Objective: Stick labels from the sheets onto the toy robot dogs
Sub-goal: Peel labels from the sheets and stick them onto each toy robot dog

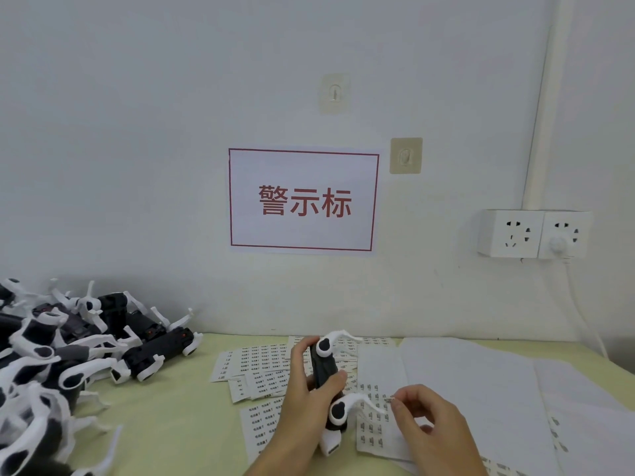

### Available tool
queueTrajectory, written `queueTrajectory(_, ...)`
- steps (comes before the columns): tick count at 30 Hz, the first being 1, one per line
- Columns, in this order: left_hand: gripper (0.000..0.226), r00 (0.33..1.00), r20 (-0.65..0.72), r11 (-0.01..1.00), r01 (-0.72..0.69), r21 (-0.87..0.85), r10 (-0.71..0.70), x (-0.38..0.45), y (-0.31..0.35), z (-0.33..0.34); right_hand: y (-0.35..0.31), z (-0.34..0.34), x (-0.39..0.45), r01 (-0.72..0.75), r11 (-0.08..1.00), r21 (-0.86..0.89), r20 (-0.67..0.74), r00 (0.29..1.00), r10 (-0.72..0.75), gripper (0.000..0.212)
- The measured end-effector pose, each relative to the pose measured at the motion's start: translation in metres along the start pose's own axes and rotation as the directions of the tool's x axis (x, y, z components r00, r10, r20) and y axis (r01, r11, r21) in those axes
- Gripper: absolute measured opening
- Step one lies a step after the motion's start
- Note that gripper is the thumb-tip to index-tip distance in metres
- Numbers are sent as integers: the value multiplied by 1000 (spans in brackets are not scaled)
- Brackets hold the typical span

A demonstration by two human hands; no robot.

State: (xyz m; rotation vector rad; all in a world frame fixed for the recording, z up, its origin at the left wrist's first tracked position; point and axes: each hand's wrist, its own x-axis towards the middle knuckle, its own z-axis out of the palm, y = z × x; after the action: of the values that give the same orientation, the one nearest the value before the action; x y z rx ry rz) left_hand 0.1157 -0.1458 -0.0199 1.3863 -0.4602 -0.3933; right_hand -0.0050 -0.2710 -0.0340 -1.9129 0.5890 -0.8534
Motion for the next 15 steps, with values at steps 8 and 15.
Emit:
queueTrajectory(8,64,997,64,999,-29,-31,31,3,-3,-6,0,1,0,23,1000,10,-17,1000,-23,20)
queueTrajectory(15,65,995,85,998,-45,-45,48,3,-5,-8,-6,0,-8,250,966,-72,-22,968,-252,27)
